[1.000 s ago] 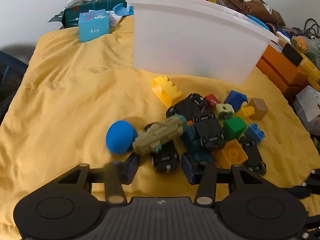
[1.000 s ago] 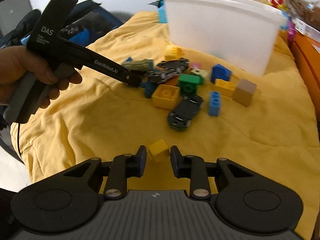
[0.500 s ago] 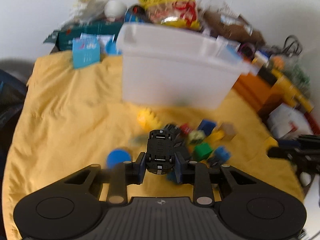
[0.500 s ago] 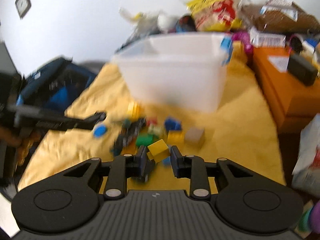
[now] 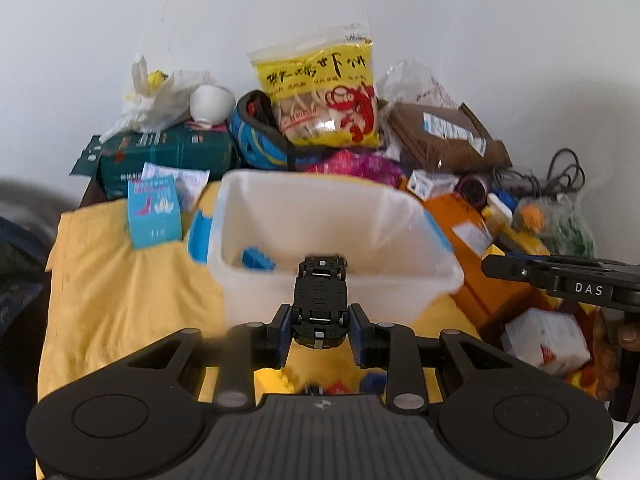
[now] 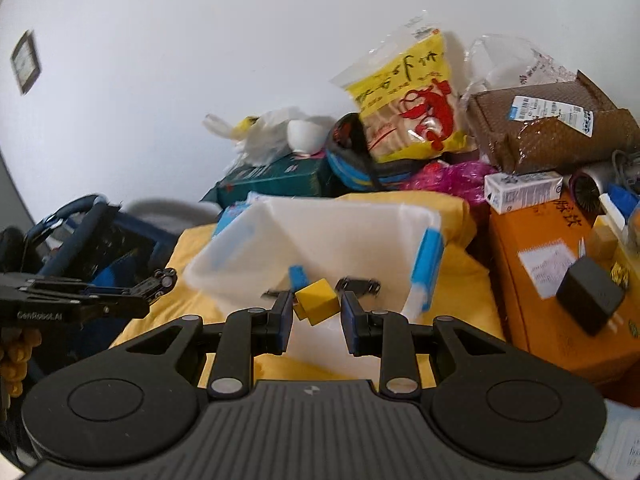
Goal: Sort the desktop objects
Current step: 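Lower the yellow brick into the bin with the right tool while the left tool drops the black car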
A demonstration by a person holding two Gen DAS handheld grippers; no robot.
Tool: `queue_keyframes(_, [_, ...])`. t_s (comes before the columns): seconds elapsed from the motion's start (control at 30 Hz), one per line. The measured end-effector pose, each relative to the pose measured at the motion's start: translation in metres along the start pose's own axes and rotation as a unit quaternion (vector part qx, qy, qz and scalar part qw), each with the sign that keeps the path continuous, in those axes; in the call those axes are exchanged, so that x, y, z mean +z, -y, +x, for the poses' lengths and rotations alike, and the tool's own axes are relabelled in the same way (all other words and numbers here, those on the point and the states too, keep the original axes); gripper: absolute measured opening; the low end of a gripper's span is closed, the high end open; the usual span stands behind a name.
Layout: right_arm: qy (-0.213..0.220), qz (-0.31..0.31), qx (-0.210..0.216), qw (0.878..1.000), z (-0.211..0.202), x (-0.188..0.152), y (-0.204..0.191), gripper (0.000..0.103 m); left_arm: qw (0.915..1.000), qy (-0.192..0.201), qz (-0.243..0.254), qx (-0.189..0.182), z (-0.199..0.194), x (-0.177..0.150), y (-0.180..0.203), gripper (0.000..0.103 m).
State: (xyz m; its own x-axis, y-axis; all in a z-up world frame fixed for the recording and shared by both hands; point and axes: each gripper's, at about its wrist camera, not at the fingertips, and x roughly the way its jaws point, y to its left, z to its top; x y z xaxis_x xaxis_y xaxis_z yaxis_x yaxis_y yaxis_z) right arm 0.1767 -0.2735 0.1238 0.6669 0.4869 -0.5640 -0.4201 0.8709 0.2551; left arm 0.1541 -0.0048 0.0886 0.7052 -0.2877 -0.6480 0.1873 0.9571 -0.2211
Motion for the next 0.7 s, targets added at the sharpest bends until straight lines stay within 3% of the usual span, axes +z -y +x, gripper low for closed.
queue_keyframes(0.37, [-0.045,0.017,-0.017,0.999,0.041,0.049,0.015,0.030,0.9997,-0.019,-0.007,0.013,0.041,0.062,-0.014,0.032])
queue_keyframes(0.7, [-0.115,0.016,-0.030,0.993,0.077,0.059,0.023,0.030,0.9972,-0.071,0.009,0.023,0.080,0.089,-0.015,0.032])
